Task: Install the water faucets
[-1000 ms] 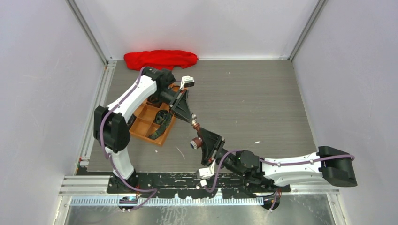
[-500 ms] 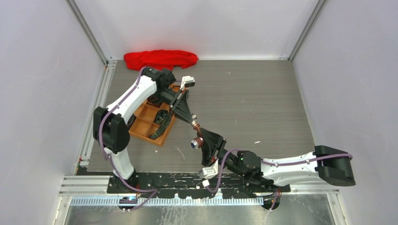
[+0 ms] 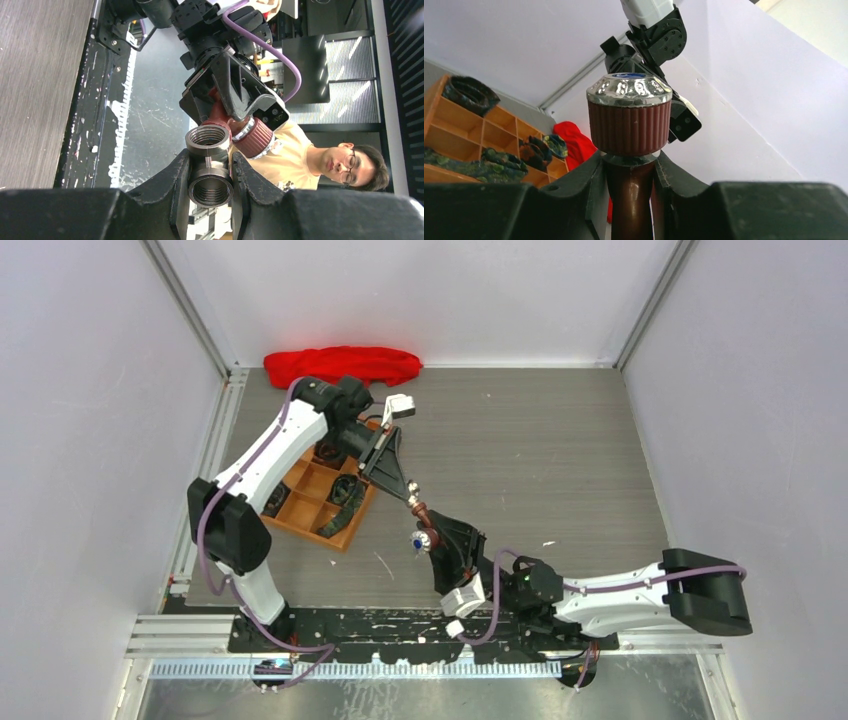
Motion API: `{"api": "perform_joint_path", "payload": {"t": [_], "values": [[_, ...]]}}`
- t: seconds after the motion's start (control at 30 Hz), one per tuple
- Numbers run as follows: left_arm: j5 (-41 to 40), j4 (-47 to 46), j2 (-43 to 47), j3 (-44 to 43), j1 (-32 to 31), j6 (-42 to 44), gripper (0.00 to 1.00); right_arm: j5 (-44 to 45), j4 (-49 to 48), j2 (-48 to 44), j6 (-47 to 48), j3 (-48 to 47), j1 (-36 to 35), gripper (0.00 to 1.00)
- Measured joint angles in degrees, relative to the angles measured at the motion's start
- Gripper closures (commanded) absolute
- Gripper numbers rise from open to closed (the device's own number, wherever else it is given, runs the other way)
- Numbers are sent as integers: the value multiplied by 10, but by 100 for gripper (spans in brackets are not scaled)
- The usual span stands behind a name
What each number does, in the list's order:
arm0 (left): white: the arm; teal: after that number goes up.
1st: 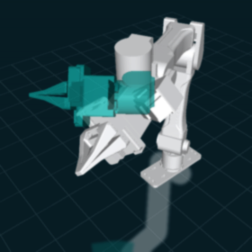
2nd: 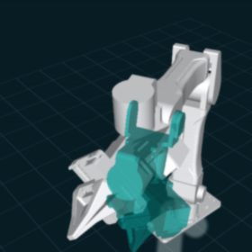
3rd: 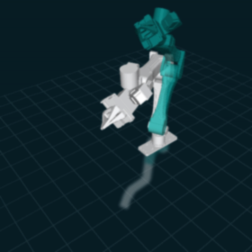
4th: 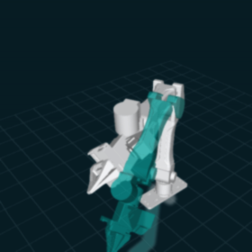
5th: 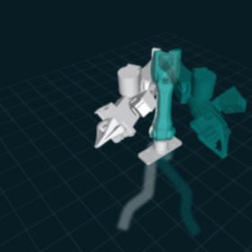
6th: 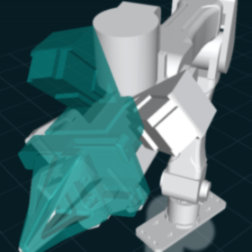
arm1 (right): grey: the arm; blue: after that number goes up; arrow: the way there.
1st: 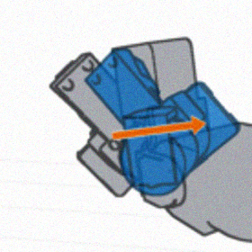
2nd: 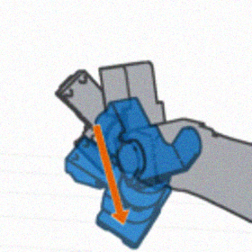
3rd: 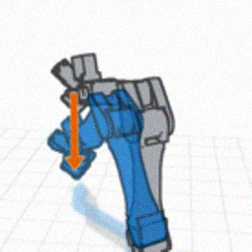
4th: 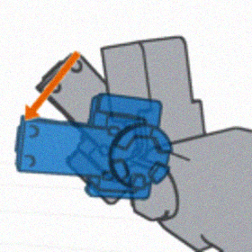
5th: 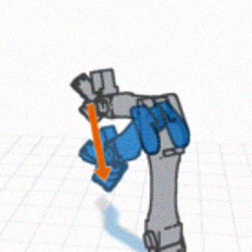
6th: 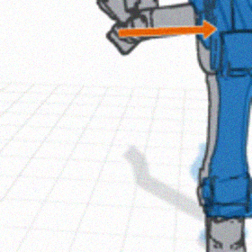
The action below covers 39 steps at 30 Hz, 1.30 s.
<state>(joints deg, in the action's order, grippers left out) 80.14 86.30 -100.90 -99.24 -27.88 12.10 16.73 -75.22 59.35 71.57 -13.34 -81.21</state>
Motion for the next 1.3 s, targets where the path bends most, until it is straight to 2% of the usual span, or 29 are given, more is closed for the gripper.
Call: {"api": "perform_joint_path", "payload": {"t": [0.43, 0.73, 1.03, 1.2, 1.3], "values": [[-5, 5, 0, -44, -3, 1, 100, -4, -134, 69, -133, -11, 4, 100], [-11, 8, 0, -66, -2, 1, 100, -3, -137, 76, -195, -27, 4, 100], [-11, 9, 0, -76, 9, 0, 100, 40, -135, 72, -249, -30, 4, 100], [5, 8, -5, -76, 23, -8, 100, 77, -108, 28, -312, -29, 4, 100], [8, 8, -12, -74, 32, -8, 100, 104, -53, -22, -362, -29, 4, 100]]}}
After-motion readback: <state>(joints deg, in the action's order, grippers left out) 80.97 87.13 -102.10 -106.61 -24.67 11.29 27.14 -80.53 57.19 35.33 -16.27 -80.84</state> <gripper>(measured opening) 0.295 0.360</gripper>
